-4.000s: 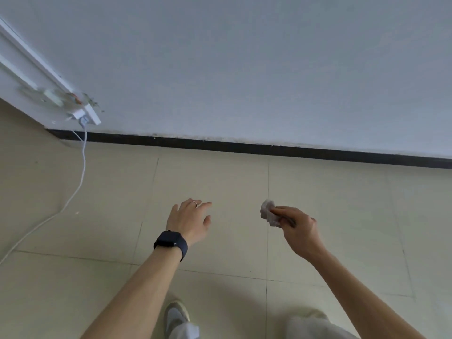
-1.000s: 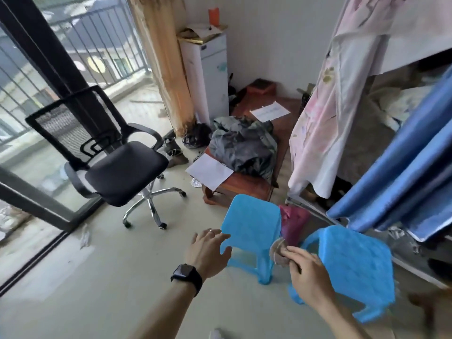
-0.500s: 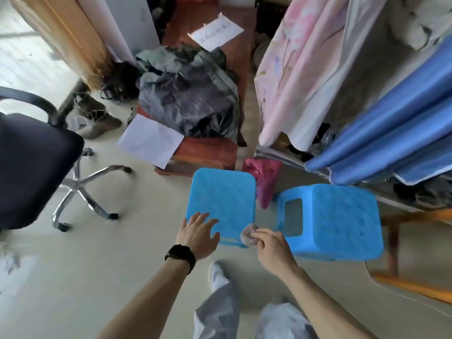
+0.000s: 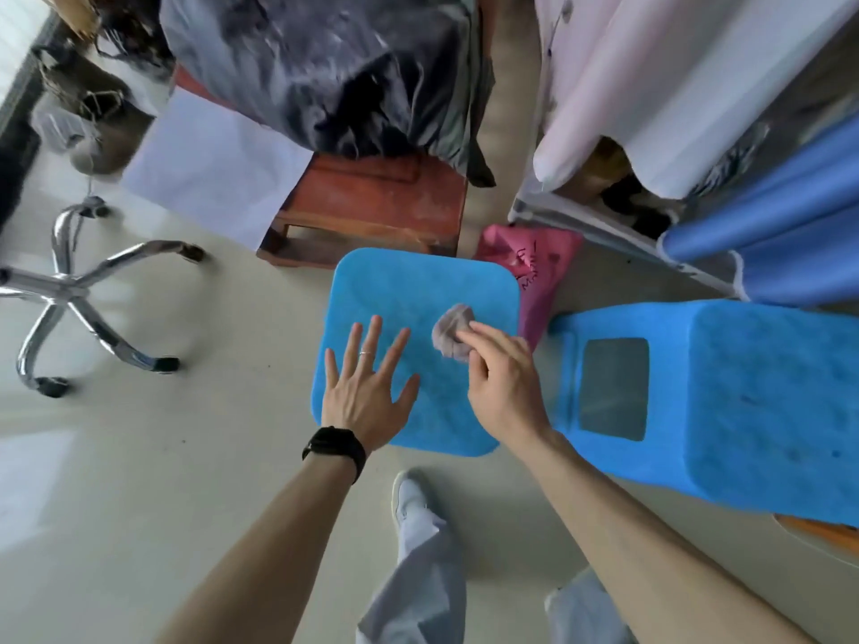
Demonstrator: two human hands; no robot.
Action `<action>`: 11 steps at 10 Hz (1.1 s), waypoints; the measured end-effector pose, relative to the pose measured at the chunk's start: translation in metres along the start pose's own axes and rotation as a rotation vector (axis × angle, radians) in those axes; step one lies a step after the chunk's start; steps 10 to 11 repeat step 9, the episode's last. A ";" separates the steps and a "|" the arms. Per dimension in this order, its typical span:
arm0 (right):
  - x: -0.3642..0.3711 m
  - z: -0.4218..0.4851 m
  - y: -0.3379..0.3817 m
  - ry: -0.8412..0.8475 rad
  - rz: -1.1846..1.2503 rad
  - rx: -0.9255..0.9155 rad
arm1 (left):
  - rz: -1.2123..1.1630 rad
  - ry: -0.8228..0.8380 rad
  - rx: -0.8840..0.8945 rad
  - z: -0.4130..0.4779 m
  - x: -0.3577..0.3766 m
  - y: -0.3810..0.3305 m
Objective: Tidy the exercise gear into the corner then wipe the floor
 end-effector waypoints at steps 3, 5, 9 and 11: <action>0.045 0.015 -0.015 0.032 -0.123 -0.252 | -0.041 0.030 -0.023 0.009 0.039 0.012; 0.060 0.001 -0.026 0.216 -0.483 -0.253 | -0.060 0.070 -0.028 0.009 0.039 0.013; 0.051 0.015 -0.014 0.522 -0.368 -0.201 | 0.011 0.146 -0.051 0.011 0.037 0.019; 0.051 0.015 -0.014 0.522 -0.368 -0.201 | 0.011 0.146 -0.051 0.011 0.037 0.019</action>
Point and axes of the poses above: each hand's wrist, its own z-axis towards the middle knuckle, its own x-axis out of the palm, y = z × x, the point moved 6 cm from there along z, towards the middle knuckle, and after that the axes turned 8 degrees about -z, right-handed, at the moved point
